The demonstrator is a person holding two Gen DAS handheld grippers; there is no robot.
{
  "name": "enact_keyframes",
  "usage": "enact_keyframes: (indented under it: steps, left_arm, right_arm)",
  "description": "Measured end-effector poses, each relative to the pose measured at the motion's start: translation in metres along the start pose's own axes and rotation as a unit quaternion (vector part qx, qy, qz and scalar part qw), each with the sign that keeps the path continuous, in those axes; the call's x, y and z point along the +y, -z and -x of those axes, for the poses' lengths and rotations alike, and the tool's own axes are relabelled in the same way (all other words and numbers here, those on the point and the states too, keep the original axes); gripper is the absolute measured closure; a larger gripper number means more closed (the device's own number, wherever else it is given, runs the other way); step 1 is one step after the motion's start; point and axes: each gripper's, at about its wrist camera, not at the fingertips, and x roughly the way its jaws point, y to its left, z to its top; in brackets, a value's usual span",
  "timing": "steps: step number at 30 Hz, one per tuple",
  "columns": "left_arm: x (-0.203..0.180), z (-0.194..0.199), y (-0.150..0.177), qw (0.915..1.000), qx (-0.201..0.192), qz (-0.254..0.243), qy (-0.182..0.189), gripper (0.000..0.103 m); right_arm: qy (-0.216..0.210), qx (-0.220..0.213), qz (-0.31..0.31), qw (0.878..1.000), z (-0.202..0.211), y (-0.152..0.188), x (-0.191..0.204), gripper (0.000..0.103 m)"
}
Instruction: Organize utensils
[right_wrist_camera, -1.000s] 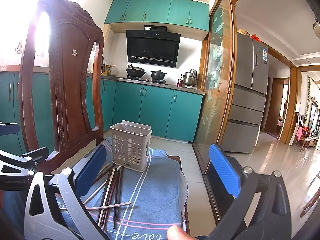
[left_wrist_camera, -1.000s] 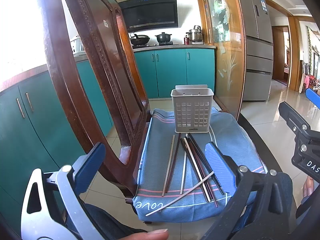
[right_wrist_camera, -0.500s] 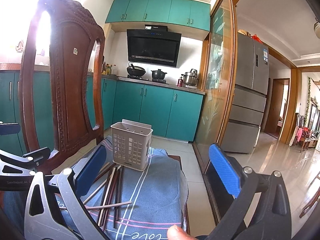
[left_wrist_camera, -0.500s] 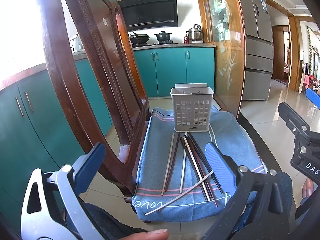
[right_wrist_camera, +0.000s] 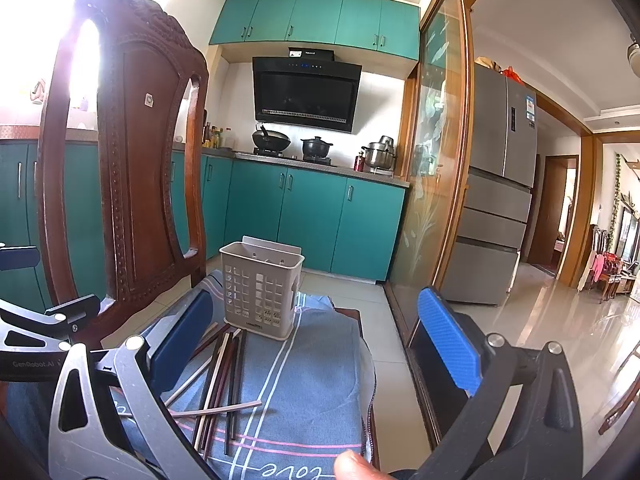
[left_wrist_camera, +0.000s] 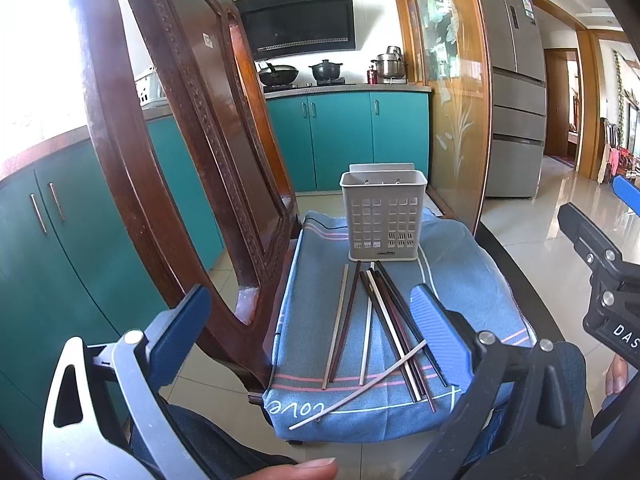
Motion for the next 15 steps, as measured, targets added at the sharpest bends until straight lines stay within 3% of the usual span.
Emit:
enact_keyframes:
  steps: [15]
  left_arm:
    - [-0.0037,-0.0034,0.0029,1.0000,0.003,-0.005,-0.001,0.004]
  right_arm:
    - [0.000,0.005,-0.003,1.000,-0.0043,0.0066,0.0007,0.003]
